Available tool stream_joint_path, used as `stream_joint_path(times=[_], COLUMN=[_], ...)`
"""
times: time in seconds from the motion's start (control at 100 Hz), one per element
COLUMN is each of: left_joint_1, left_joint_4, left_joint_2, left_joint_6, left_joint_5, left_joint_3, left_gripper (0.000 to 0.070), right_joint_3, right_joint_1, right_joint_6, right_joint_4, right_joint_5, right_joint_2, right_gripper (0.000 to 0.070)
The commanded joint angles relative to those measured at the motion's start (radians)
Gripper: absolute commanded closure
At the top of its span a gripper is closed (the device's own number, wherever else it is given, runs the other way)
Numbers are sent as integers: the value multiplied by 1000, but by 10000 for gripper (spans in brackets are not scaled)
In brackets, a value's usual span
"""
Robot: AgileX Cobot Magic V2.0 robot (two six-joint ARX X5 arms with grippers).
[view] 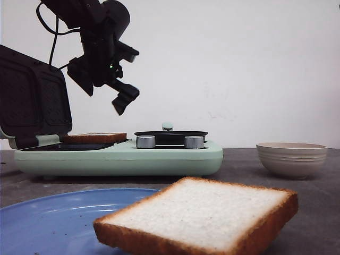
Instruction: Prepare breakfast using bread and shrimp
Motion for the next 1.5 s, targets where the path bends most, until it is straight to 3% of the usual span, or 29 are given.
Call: stream_joint_path(times=[0.0,0.11,0.18,0.22,0.31,0.43,0.55,0.78,0.94,1.02,1.29,1.49], left_joint_1=[-6,-18,-30,-38,-53,-72,-95,-117,-124,-124,-135,-133], left_joint_4=[19,-1,-36,-74,-153,-203,-262,-383,-537,-572,-622,-623], left_joint_2=[29,29,29,29,29,29,27,-79,-186,-256,-580,-867], left_joint_6=[-24,-40,-95,-138,-222,-259,-263,-376,-391,-391,-352,-349], left_joint_5=[1,-7,-6,-5,24,113,129,130,169,213,243,241], left_joint_3=[33,58,91,119,195,295,397,447,445,435,290,79], left_gripper=[0,0,20,110,393,697,700,700,700,700,700,700], right_joint_3=[16,16,16,16,16,16,16,16,16,16,16,16], right_joint_1=[3,3,3,3,3,3,3,3,3,3,3,3], right_joint_6=[-16,-31,-31,-32,-34,-34,-34,-34,-34,-34,-33,-33], right_joint_4=[9,8,8,9,11,18,15,16,16,16,17,19], right_joint_5=[2,2,2,3,9,6,-3,-3,-34,-48,-117,-222], right_joint_2=[3,3,3,4,17,49,74,98,119,132,188,240], right_gripper=[240,240,240,241,243,249,250,254,374,381,381,374])
